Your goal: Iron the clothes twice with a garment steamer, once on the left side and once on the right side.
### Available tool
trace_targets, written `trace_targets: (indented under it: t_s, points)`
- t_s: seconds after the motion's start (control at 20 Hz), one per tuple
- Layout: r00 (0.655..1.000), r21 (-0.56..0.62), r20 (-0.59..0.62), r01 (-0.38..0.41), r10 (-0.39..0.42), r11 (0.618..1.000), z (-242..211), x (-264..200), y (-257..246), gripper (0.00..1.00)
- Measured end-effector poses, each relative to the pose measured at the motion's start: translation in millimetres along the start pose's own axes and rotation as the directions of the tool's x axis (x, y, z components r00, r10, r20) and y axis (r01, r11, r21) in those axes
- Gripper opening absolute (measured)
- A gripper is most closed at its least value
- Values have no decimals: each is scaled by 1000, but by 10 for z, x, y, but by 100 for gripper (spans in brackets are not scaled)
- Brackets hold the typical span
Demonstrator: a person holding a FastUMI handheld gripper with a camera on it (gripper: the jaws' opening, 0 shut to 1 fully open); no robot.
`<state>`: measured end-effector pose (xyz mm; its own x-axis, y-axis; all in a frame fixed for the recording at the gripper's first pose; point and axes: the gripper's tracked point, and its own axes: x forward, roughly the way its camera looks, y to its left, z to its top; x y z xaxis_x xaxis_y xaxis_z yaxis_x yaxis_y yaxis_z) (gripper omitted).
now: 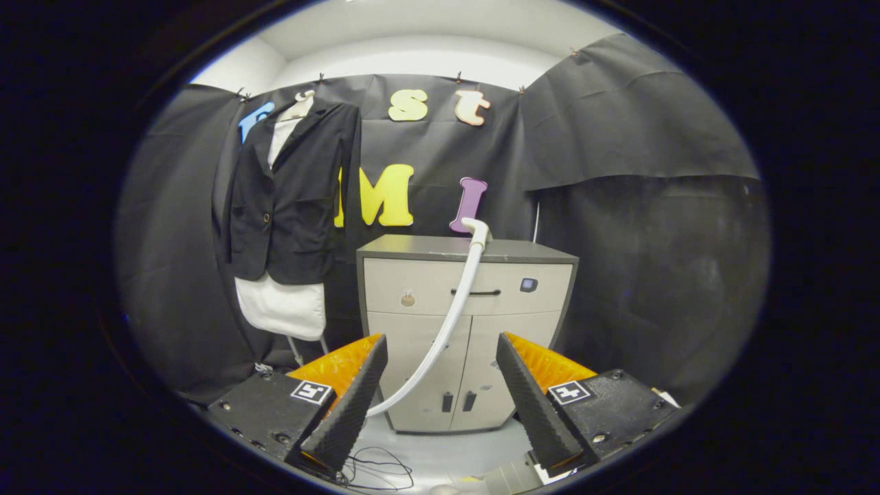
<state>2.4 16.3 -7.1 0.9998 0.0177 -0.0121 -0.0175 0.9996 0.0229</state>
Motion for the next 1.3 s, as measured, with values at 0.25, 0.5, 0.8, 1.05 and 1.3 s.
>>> trace_targets:
  t_s: [0.25, 0.5, 0.8, 1.05, 1.3]
  points:
    - [1000, -4, 8, -4, 4, 1000, 81, -46, -27, 99]
    - [1000, 14, -1, 28, -28, 1000, 256, 64, -323, 99]
    - [1000, -15, 14, 27, -27, 1000, 751, 614, -637, 99]
    - [1000, 6, -1, 8, -8, 1000, 1135, 1420, -942, 99]
    - [998, 26, -30, -53, 54, 998, 1418, 2414, -1100, 99]
